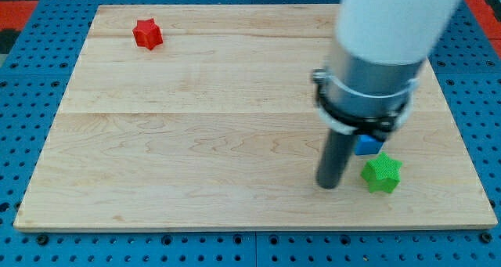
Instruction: Slightly push the red star to the right side
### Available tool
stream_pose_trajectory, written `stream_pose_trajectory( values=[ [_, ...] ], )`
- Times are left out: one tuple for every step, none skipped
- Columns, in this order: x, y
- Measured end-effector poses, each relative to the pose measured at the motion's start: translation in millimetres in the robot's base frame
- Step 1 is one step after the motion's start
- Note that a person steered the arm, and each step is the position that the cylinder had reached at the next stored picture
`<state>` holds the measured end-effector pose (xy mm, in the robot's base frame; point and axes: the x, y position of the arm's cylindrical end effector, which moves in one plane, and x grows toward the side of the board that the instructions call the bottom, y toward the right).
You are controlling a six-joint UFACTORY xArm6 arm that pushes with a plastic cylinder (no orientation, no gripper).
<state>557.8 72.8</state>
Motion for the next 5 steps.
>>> stream_pose_trajectory(
  values=[
    [-4,-47],
    [-11,-53],
    [-12,-58],
    [-37,-118],
    [-84,-168]
  ],
)
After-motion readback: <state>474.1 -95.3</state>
